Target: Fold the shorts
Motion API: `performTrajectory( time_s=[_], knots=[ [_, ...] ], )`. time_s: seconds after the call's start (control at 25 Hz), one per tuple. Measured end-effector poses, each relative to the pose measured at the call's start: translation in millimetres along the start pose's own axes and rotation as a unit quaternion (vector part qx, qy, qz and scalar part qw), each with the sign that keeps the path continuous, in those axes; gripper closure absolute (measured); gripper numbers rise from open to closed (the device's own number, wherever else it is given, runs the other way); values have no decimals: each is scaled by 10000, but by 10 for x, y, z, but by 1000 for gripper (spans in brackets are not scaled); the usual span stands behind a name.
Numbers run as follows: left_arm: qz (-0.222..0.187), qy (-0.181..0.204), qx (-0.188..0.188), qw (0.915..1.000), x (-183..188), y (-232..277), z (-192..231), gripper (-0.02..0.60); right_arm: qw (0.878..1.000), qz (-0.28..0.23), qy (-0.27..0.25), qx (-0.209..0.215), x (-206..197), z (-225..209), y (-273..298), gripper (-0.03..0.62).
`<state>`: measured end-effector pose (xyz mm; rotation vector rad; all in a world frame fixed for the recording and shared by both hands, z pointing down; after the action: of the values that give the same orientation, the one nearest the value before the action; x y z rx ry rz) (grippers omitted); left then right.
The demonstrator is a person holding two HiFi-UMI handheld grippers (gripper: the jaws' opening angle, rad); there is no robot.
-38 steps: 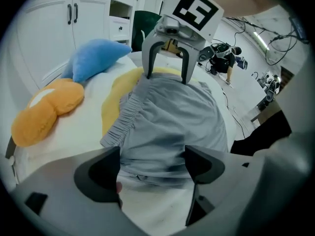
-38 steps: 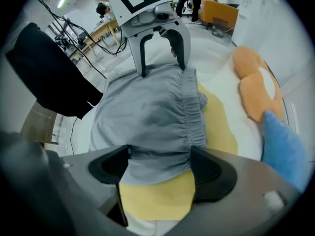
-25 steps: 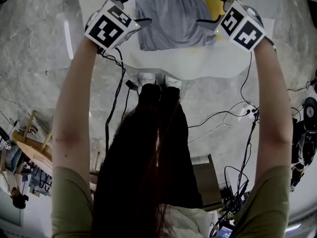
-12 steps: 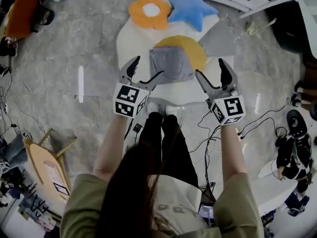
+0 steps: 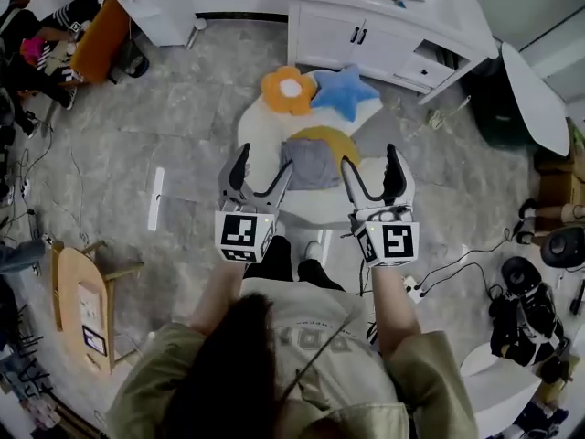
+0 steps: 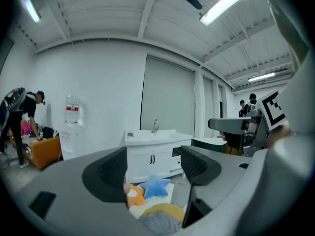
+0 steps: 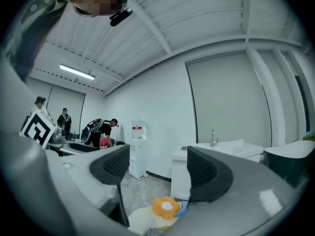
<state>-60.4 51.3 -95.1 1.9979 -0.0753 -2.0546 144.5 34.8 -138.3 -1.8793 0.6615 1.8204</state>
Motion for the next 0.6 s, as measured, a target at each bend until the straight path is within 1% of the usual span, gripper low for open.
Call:
performTrajectory(
  time_s=[0.04, 0.08, 0.12, 0.16, 0.2, 0.28, 0.32, 0.36, 0.4, 0.48, 0.6],
  knots=[
    [-173, 71, 117, 9998, 104, -108, -41, 269, 9999, -100, -96, 3, 116, 52, -74, 233],
    [-344, 114, 246, 9990, 201, -207, -73, 318, 9996, -165, -243, 34, 210, 107, -148, 286],
    [-503, 133, 362, 9980, 291, -302, -103, 347, 9989, -195, -411, 67, 284, 164, -228, 363],
    [-639, 136, 449, 9969, 367, -394, -133, 373, 9982, -202, -559, 82, 341, 217, -315, 372],
    [-747, 123, 512, 9958, 424, -477, -157, 398, 9975, -199, -669, 77, 385, 263, -402, 411],
    [-895, 73, 628, 9940, 489, -605, -188, 451, 9965, -194, -814, 17, 444, 318, -550, 453],
    [-964, 55, 705, 9928, 509, -656, -200, 485, 9959, -196, -877, -26, 467, 330, -606, 498],
    [-1047, 52, 788, 9914, 534, -712, -220, 529, 9954, -212, -935, -72, 494, 341, -657, 529],
    [-1146, 62, 851, 9897, 570, -775, -252, 551, 9949, -252, -970, -119, 535, 360, -707, 585],
    [-1383, 59, 885, 9864, 671, -906, -347, 571, 9945, -433, -934, -202, 673, 421, -794, 591],
    [-1709, -15, 839, 9817, 820, -1037, -497, 571, 9933, -590, -977, -195, 800, 474, -906, 591]
  ],
)
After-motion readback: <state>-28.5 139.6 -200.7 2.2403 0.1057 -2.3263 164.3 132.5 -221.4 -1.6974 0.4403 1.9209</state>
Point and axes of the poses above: the fingertips, and each gripper's own axes: y forward along the fingers, z to its left, x out of its top, the point moved 4 cm from there along -y, backward along the fingers, and after that the axes turned 10 degrees about x, right-handed, at the moved point
